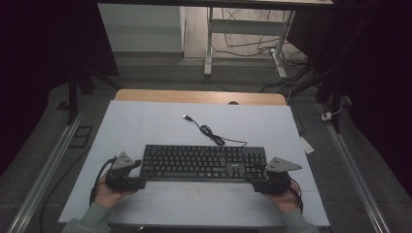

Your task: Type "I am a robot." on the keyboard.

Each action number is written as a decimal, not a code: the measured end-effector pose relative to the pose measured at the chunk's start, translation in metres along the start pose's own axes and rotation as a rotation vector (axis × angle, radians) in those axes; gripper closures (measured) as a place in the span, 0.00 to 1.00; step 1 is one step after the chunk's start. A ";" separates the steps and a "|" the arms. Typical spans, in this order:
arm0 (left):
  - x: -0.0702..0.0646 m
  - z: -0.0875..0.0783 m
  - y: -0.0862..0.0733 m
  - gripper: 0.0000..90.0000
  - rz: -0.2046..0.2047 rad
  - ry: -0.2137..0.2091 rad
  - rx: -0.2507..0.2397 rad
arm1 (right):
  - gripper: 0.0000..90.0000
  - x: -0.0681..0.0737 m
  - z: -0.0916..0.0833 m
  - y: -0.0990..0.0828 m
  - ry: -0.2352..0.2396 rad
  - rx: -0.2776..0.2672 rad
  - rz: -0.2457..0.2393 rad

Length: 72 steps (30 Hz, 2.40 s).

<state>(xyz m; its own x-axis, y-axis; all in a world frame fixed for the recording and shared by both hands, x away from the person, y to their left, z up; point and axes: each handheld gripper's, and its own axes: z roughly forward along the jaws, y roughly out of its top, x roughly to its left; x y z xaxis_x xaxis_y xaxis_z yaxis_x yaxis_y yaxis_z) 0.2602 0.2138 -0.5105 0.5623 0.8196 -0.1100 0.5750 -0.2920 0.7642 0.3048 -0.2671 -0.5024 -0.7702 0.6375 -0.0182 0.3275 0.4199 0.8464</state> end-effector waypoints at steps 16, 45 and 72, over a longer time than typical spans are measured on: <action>0.003 -0.002 -0.001 0.33 -0.017 0.012 -0.003 | 0.41 0.001 0.000 0.004 0.009 -0.024 0.009; 0.010 0.005 0.005 0.45 -0.027 0.010 -0.006 | 0.45 0.014 0.018 0.019 0.047 -0.012 -0.013; 0.007 0.007 0.006 0.88 0.009 0.003 -0.009 | 0.99 0.045 0.056 0.052 0.143 0.019 -0.100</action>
<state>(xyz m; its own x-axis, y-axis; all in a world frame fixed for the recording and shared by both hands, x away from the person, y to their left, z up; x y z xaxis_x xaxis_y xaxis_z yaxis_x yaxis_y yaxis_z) 0.2715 0.2146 -0.5111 0.5657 0.8183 -0.1015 0.5650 -0.2950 0.7706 0.3179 -0.1806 -0.4892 -0.8689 0.4943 -0.0245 0.2548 0.4892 0.8342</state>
